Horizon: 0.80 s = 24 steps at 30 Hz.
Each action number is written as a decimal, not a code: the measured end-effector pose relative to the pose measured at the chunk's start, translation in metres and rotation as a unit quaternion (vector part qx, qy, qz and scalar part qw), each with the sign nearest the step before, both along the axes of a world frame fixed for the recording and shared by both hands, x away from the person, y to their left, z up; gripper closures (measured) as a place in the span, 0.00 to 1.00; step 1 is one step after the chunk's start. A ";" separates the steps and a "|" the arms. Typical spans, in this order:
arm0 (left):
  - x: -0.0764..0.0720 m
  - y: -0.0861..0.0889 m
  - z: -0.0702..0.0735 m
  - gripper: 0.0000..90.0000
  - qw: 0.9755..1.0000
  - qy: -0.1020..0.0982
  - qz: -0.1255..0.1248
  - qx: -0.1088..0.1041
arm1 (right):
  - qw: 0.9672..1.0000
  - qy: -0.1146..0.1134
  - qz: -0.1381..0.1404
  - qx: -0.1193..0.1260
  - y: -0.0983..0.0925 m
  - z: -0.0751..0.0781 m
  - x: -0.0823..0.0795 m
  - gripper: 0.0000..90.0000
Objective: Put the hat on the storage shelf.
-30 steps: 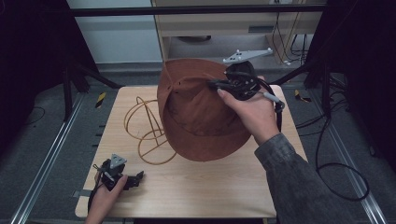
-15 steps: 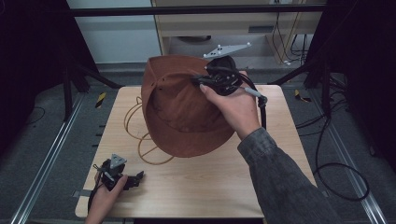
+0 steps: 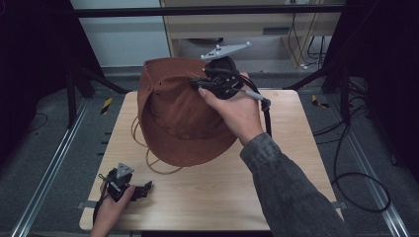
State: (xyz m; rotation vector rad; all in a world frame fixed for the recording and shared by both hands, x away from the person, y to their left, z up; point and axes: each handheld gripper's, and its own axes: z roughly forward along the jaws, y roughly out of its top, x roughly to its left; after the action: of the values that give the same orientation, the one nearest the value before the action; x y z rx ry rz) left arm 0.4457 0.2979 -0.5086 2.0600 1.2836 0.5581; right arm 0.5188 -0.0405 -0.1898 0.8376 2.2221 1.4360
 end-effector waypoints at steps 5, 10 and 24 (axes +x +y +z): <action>0.000 0.000 0.000 0.00 1.000 0.000 0.000 0.000 | 1.000 0.004 0.008 -0.003 0.011 -0.002 0.003 0.99; 0.000 0.000 0.000 0.00 1.000 0.000 0.000 0.000 | 1.000 0.002 0.015 -0.011 0.021 0.001 0.004 0.99; 0.000 0.000 0.000 0.00 1.000 0.000 0.000 0.001 | 1.000 0.009 0.026 -0.013 0.045 -0.001 0.011 0.99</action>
State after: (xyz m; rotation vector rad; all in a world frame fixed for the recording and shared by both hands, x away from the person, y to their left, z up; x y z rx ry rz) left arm 0.4456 0.2979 -0.5084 2.0613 1.2848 0.5584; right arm 0.5300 0.0050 -0.1912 0.7933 2.2868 1.4244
